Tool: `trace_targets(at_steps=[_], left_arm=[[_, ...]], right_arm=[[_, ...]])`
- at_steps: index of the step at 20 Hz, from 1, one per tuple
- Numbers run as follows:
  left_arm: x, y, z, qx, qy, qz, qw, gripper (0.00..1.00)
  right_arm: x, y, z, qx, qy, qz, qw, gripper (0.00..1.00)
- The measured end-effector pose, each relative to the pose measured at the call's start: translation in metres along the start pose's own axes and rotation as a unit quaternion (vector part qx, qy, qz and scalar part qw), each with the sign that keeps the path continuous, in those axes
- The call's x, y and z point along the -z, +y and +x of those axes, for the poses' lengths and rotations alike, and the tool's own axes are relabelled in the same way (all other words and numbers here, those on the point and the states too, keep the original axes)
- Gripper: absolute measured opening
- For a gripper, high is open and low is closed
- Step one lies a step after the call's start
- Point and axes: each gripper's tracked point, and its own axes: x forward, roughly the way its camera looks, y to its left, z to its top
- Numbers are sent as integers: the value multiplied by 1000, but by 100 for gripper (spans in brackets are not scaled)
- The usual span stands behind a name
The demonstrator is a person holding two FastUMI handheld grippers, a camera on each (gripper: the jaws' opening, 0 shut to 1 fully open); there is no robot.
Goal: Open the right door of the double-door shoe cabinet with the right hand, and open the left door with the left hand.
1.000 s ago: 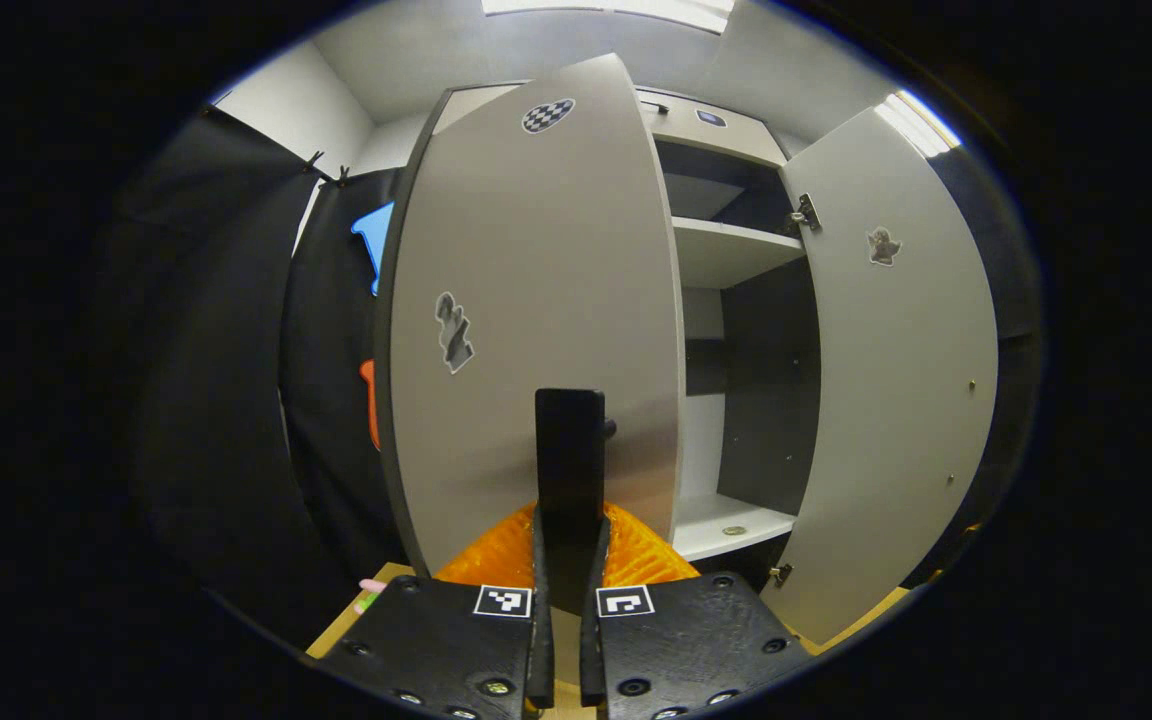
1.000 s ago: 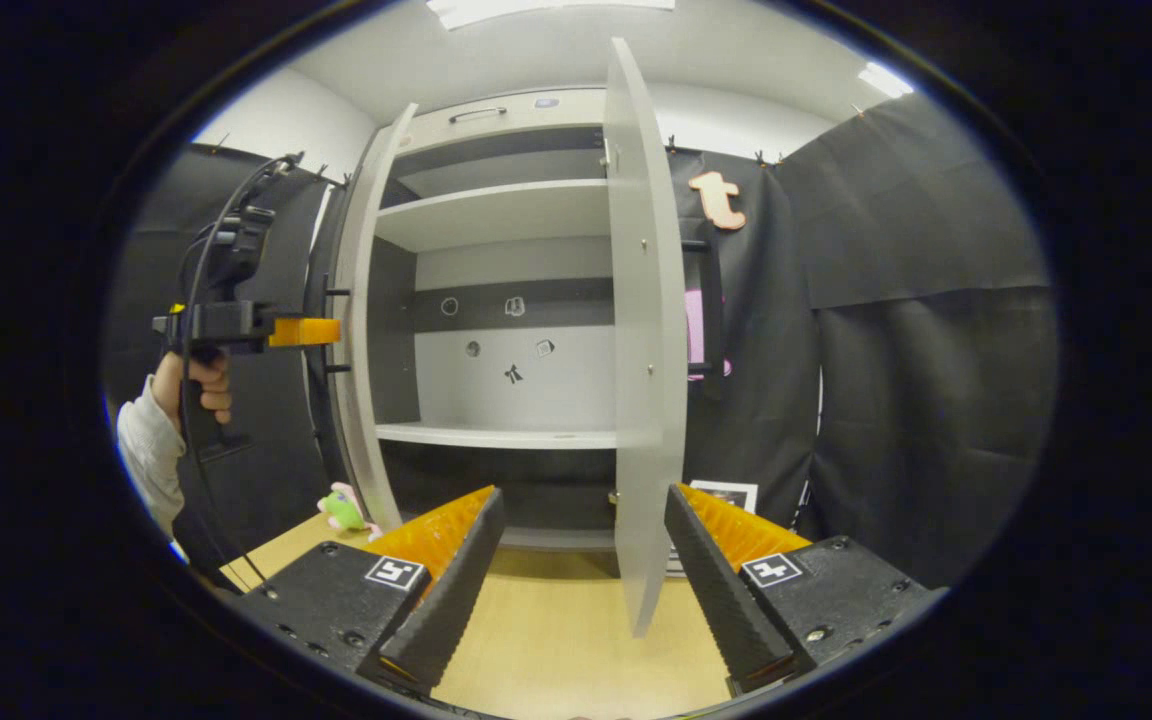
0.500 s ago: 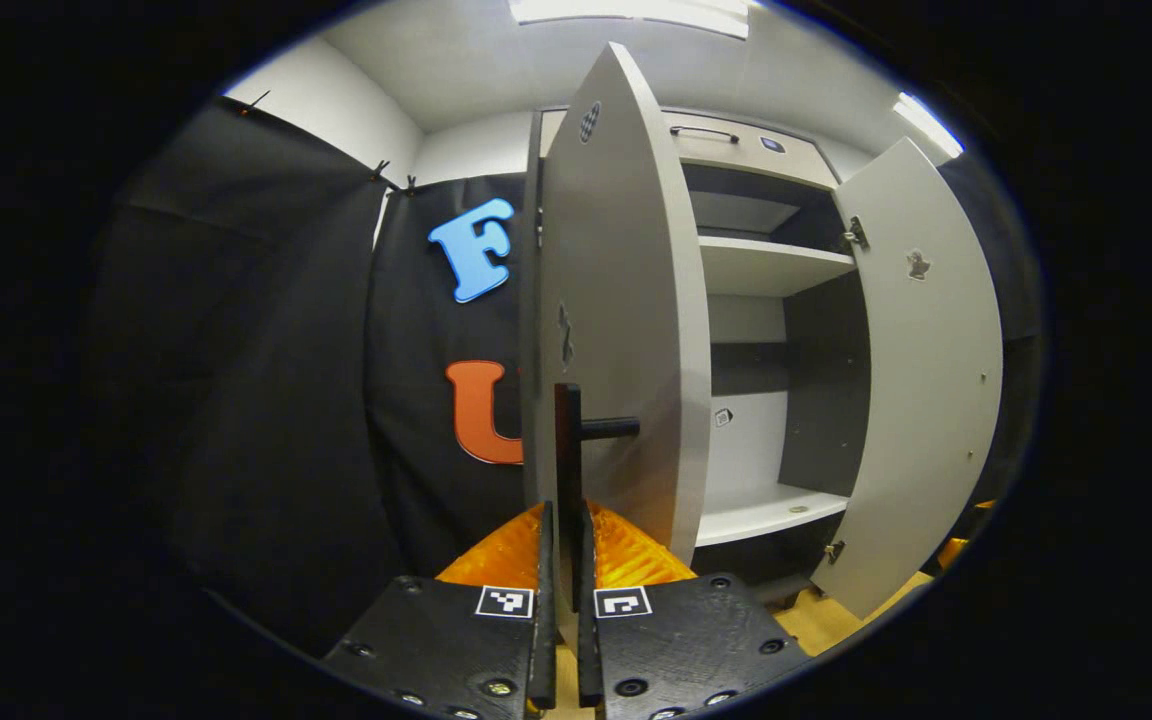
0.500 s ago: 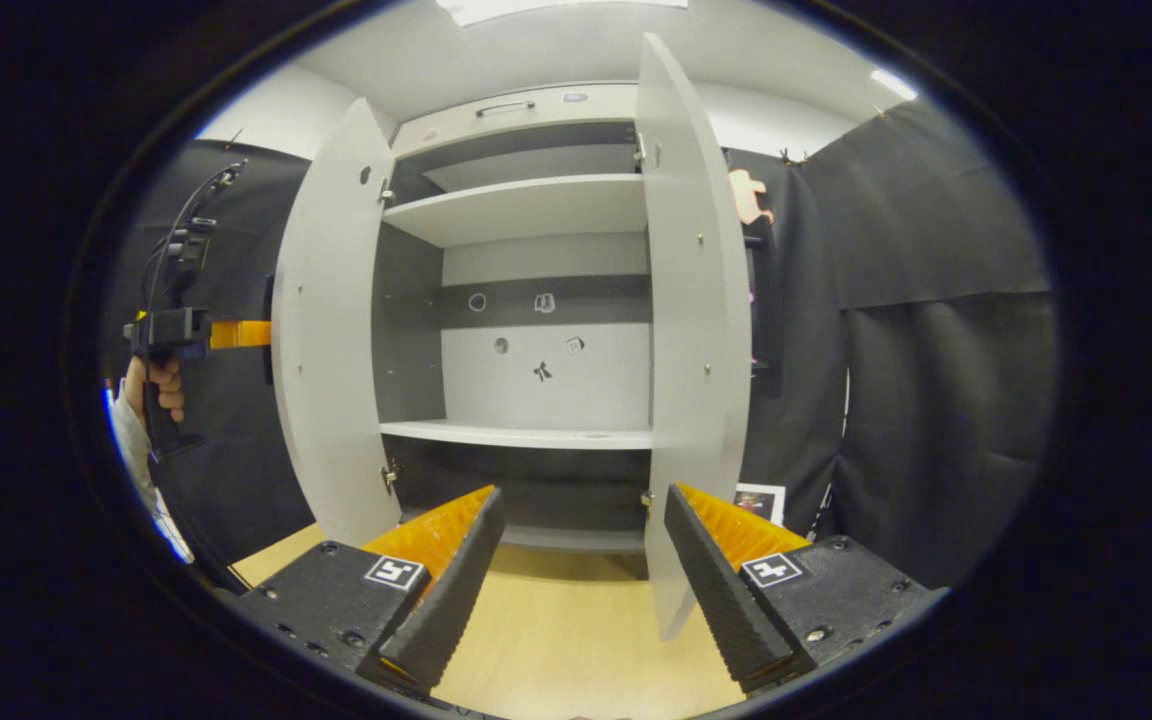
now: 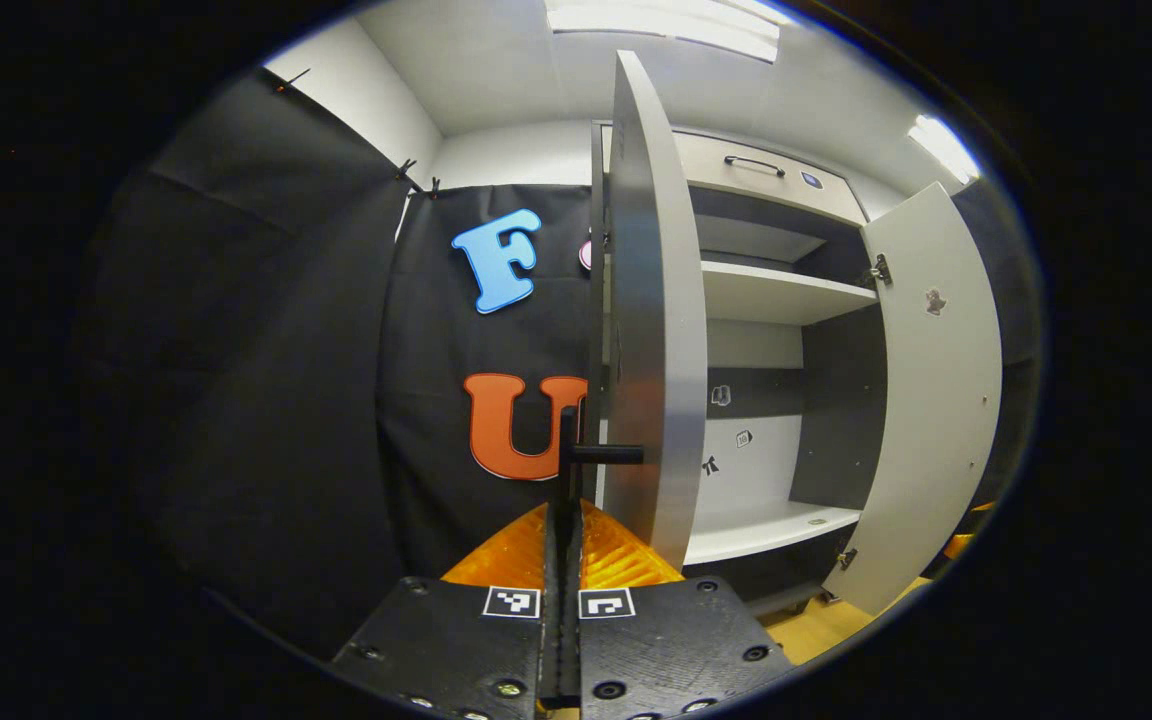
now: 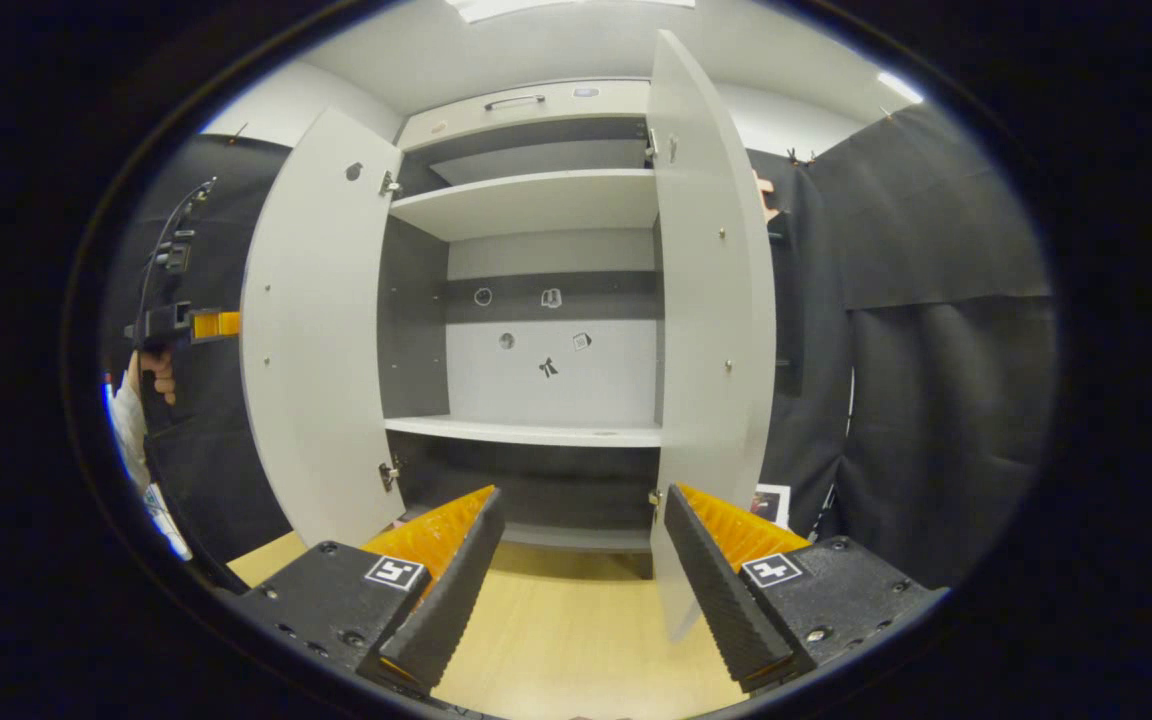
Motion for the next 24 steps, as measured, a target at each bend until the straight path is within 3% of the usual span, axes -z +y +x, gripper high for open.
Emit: trace_targets(at_steps=[1, 2, 3, 5, 6, 7, 9, 10, 11, 12, 13, 14, 17, 19, 20, 21, 22, 23, 24], left_arm=[[-1, 3, 1, 11, -5, -6, 1000, 12], [-1, 5, 1, 23, -9, -10, 1000, 0], [-1, 7, 1, 35, -15, -9, 999, 2], [0, 6, -6, 49, -19, -16, 998, 2], [-1, 7, -15, 47, -21, -10, 999, 2], [-1, 10, -25, 27, -31, 6, 999, 2], [9, 16, -57, -54, -37, 11, 998, 1], [22, -6, -66, -52, -32, 0, 998, 14], [39, -39, -71, -41, -26, -11, 999, 0], [57, -66, -74, -34, -18, -14, 999, 0], [73, -89, -75, -24, -11, -5, 1000, 0], [85, -111, -74, -8, -8, 6, 1000, 0], [111, -168, -78, 62, 12, -6, 998, 0], [118, -189, -75, 97, 27, -34, 994, 32], [121, -200, -79, 108, 30, -49, 992, 36], [122, -203, -81, 111, 30, -62, 991, 48], [120, -199, -81, 101, 24, -69, 992, 60], [120, -194, -79, 90, 20, -70, 993, 89], [120, -186, -77, 75, 16, -66, 995, 93]], right_arm=[[0, 0, 0, -1, 1, 1, 1000, 96], [1, 0, 0, -2, 1, 3, 1000, 96], [1, 0, 0, -2, 0, 4, 1000, 100], [4, -1, -1, -5, 3, 5, 1000, 96], [4, -1, -1, -8, 1, 5, 1000, 100], [4, -1, -3, -11, -6, 6, 1000, 100], [6, -10, -4, -4, -22, 5, 1000, 100], [9, -21, -10, 9, -25, 2, 1000, 96], [11, -28, -11, 23, -25, -2, 999, 96], [11, -29, -9, 31, -26, -4, 999, 100], [8, -27, -6, 30, -28, -6, 999, 95], [4, -24, -3, 25, -32, -7, 999, 100], [4, -10, 0, 8, -32, -2, 999, 96], [6, -2, -4, -2, -36, 10, 999, 100], [8, -1, -5, -5, -36, 12, 999, 100], [10, -2, -6, -1, -35, 10, 999, 96], [11, -5, -8, 4, -35, 4, 999, 96], [13, -7, -9, 8, -33, -2, 999, 100], [14, -9, -9, 12, -33, -6, 999, 95]])
